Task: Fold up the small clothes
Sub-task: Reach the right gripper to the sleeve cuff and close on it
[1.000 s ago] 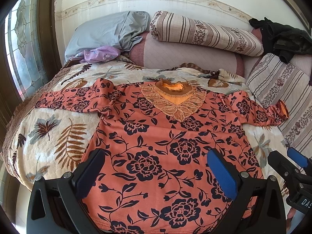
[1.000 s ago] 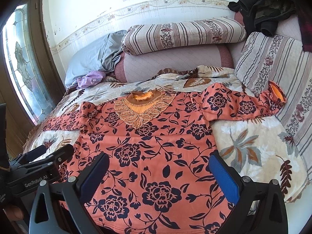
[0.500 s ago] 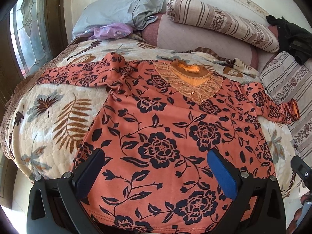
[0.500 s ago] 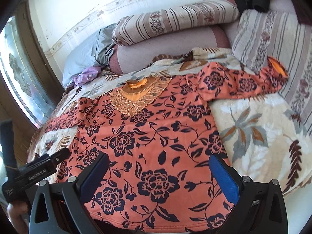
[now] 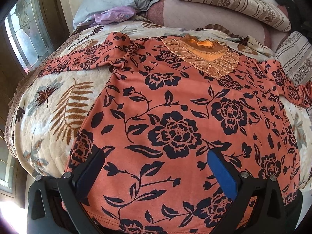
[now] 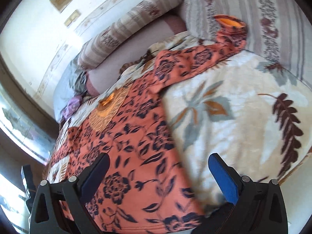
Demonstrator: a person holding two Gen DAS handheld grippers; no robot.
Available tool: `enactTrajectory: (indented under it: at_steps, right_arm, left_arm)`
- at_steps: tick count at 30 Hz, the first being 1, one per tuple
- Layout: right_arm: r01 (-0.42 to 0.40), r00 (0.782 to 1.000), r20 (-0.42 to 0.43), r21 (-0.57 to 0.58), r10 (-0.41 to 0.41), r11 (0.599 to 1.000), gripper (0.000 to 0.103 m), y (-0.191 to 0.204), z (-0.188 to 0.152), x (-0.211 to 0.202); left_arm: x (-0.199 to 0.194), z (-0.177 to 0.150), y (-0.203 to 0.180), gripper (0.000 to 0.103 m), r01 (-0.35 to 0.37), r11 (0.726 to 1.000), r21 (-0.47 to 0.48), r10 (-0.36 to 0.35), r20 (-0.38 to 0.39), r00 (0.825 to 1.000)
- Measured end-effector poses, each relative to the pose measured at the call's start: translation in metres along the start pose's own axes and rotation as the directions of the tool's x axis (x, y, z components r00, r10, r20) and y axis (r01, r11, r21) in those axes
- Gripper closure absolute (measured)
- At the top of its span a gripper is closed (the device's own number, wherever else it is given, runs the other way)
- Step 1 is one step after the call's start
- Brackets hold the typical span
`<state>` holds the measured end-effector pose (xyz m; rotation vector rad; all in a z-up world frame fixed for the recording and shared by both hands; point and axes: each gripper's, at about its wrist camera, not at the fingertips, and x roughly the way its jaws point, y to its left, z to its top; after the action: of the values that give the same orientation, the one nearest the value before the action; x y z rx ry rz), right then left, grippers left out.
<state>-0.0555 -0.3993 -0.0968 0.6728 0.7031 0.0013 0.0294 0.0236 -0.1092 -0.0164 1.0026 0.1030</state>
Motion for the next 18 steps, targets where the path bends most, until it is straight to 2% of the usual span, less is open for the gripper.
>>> enactTrajectory:
  at_steps: [5, 11, 14, 18]
  right_arm:
    - [0.091, 0.986, 0.137, 0.027, -0.094, 0.996, 0.019, -0.04, 0.028, -0.017]
    - [0.181, 0.964, 0.186, 0.062, -0.19, 0.981, 0.019, -0.067, 0.056, -0.021]
    - [0.233, 0.949, 0.213, 0.019, -0.232, 0.972, 0.019, -0.07, 0.072, -0.019]
    - [0.329, 0.916, 0.271, -0.088, -0.295, 0.94, 0.019, -0.066, 0.104, -0.012]
  left_arm:
    - [0.006, 0.001, -0.011, 0.0, -0.013, 1.0, 0.026, 0.013, -0.005, 1.0]
    - [0.006, 0.015, -0.019, 0.0, -0.002, 1.0, 0.021, 0.001, 0.038, 0.999]
    - [0.009, 0.022, -0.022, 0.0, 0.005, 1.0, 0.027, -0.007, 0.063, 0.998]
    - [0.037, 0.023, -0.022, 0.0, -0.009, 0.999, 0.035, 0.008, 0.016, 1.0]
